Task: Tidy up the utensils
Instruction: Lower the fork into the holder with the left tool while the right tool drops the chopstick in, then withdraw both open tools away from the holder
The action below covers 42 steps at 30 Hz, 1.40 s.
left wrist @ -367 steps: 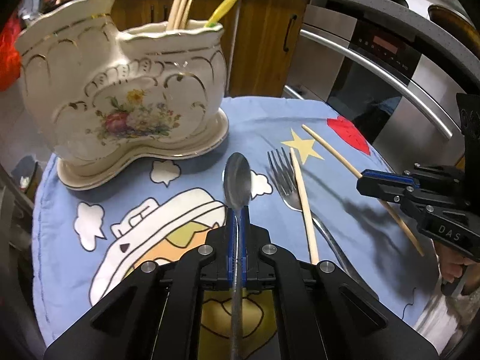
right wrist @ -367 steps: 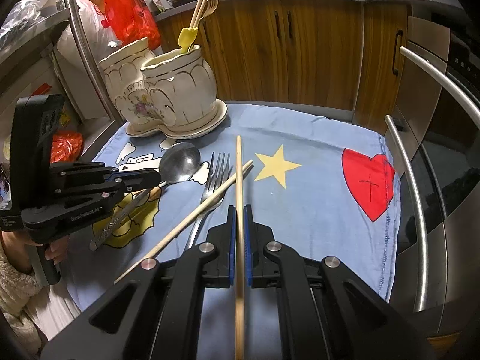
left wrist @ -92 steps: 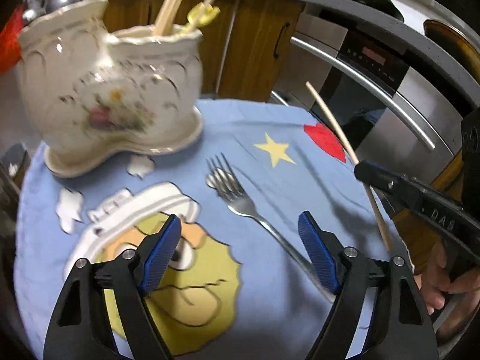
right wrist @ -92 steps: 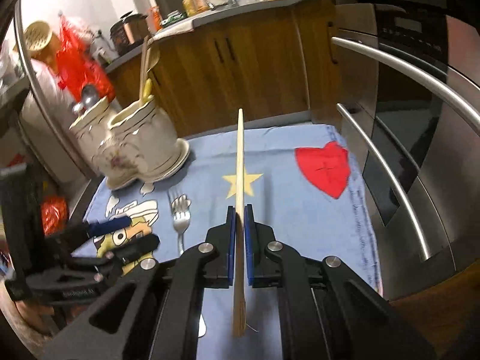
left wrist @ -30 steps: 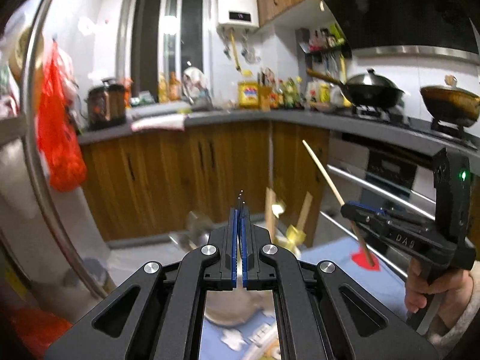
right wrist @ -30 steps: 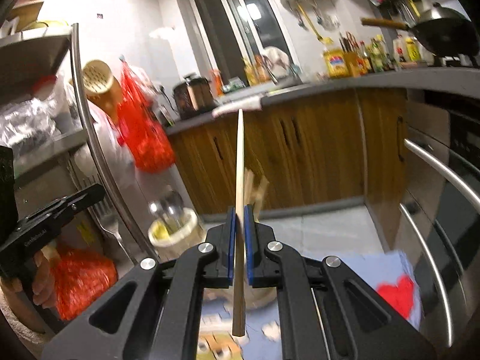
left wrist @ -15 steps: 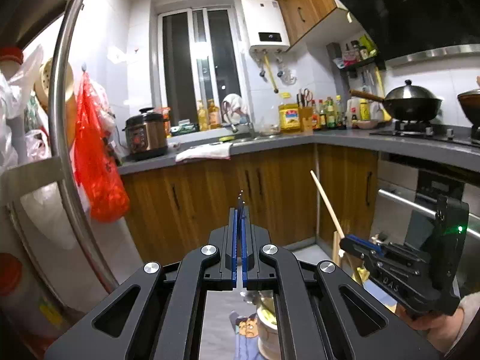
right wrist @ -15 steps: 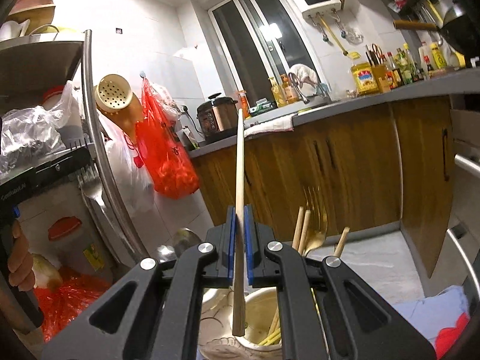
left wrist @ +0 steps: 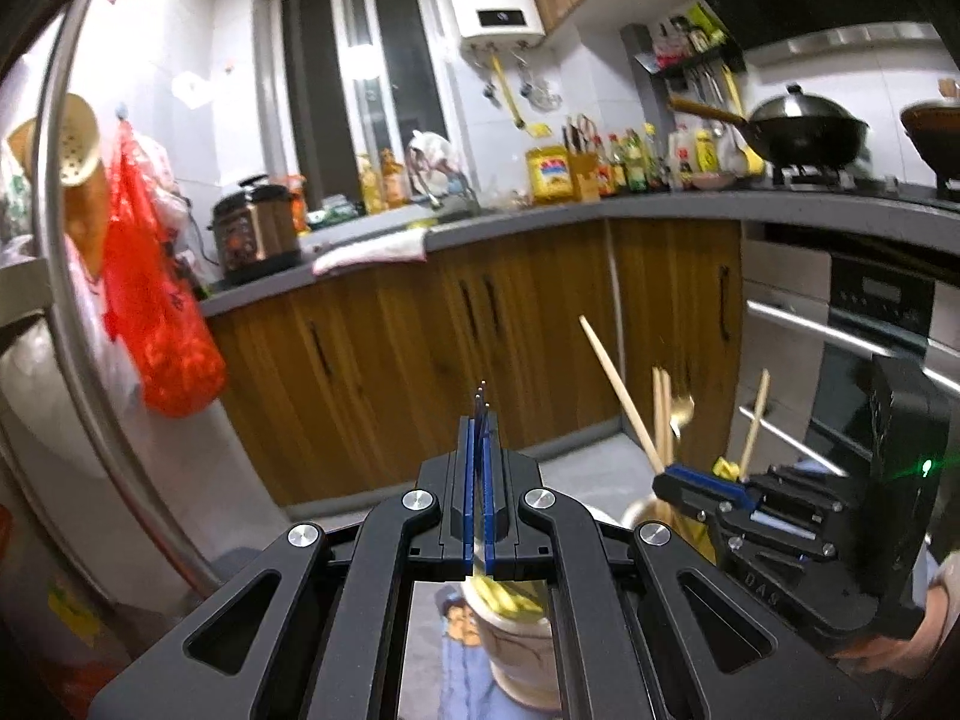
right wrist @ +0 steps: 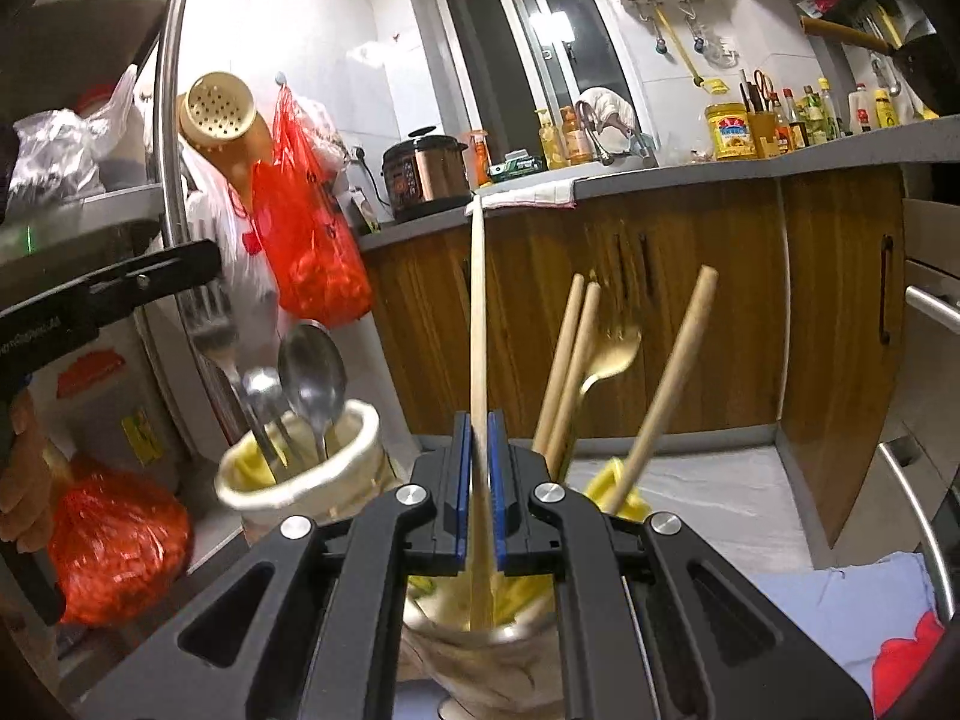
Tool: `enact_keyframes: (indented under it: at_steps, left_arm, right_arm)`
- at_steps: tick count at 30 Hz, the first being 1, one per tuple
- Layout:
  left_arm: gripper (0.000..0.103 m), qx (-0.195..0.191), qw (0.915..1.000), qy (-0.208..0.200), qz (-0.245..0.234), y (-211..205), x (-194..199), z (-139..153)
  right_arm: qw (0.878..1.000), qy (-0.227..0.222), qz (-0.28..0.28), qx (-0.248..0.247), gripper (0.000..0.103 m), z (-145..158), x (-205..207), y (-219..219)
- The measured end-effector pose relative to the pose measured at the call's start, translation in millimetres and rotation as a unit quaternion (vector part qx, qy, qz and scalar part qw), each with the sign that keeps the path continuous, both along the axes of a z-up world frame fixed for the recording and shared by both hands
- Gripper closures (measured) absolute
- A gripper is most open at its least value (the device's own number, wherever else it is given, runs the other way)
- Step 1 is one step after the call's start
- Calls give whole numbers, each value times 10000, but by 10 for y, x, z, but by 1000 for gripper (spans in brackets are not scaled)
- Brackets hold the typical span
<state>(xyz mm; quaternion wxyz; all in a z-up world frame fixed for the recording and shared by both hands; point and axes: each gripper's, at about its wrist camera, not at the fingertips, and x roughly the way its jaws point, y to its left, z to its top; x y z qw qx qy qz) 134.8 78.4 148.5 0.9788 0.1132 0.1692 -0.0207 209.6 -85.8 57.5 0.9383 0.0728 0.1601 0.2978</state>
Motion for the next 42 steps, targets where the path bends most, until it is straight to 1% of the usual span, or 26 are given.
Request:
enact_keyframes:
  at_steps: [4, 9, 11, 13, 15, 19, 21, 23, 24, 25, 26, 29, 30, 31, 32, 34, 35, 36, 37, 38, 40, 42]
  left_arm:
    - [100, 85, 9996, 278, -68, -37, 61, -153]
    - [100, 1, 9988, 482, -92, -6, 121, -247]
    - [100, 0, 9985, 535, -111, -22, 144, -278]
    - [99, 22, 9983, 577, -122, -44, 165, -313]
    - [99, 48, 9984, 552, -112, -58, 170, -318]
    - [99, -85, 9981, 607, -118, -39, 198, -301]
    - [96, -134, 9979, 627, -98, -22, 208, -303]
    - [88, -186, 9975, 673, -115, -14, 219, -305]
    - [81, -206, 9973, 697, -133, -11, 219, -305]
    - [76, -211, 9971, 712, -151, -16, 221, -305]
    - [75, -189, 9972, 711, -153, -29, 218, -304]
    - [68, -132, 9977, 658, -125, -76, 178, -259]
    - [65, -155, 9979, 626, -108, -81, 140, -219]
    - [60, -173, 9979, 615, -107, -84, 112, -190]
    - [57, -192, 9980, 598, -107, -85, 78, -158]
    - [45, -213, 9984, 526, -72, -84, -24, -84]
    - [43, -216, 9985, 503, -59, -86, -66, -59]
    - [38, -230, 9985, 489, -44, -85, -130, -32]
    - [34, -247, 9984, 502, -40, -84, -191, -14]
    - [33, -252, 9983, 518, -39, -83, -224, -4]
    - [26, -252, 9981, 561, 20, -86, -333, -5]
    - [23, -269, 9978, 593, 109, -82, -456, -35]
  right_arm:
    - [9999, 91, 24, -85, 97, -42, -48, -62]
    - [9993, 234, 98, -286, 98, -86, -81, -78]
    - [9987, 291, 56, -407, 98, -108, -68, -64]
    - [9983, 390, 84, -422, 98, -122, -48, -59]
    - [9978, 417, 63, -507, 98, -117, -42, -38]
    - [9976, 515, 44, -453, 98, -124, -22, -53]
    - [9977, 543, 63, -390, 97, -123, -15, -70]
    - [9978, 550, 33, -377, 95, -124, -7, -86]
    - [9978, 563, 34, -352, 94, -121, -2, -95]
    - [9978, 571, 31, -326, 89, -112, 7, -105]
    - [9979, 568, 10, -323, 83, -110, 3, -113]
    - [9979, 569, 13, -306, 74, -68, -39, -138]
    - [9980, 549, 7, -316, 73, -50, -67, -151]
    - [9981, 527, 18, -329, 69, -13, -112, -174]
    - [9981, 513, 21, -345, 63, 17, -151, -189]
    - [9981, 479, 22, -385, 58, 88, -239, -225]
    - [9980, 472, 15, -424, 54, 136, -302, -253]
    - [9977, 484, 0, -466, 51, 180, -364, -279]
    - [9974, 514, -22, -500, 43, 220, -427, -309]
    - [9972, 540, -45, -522, 36, 246, -476, -331]
    - [9963, 608, -109, -599, 30, 299, -607, -392]
    - [9959, 652, -112, -610, 24, 324, -719, -453]
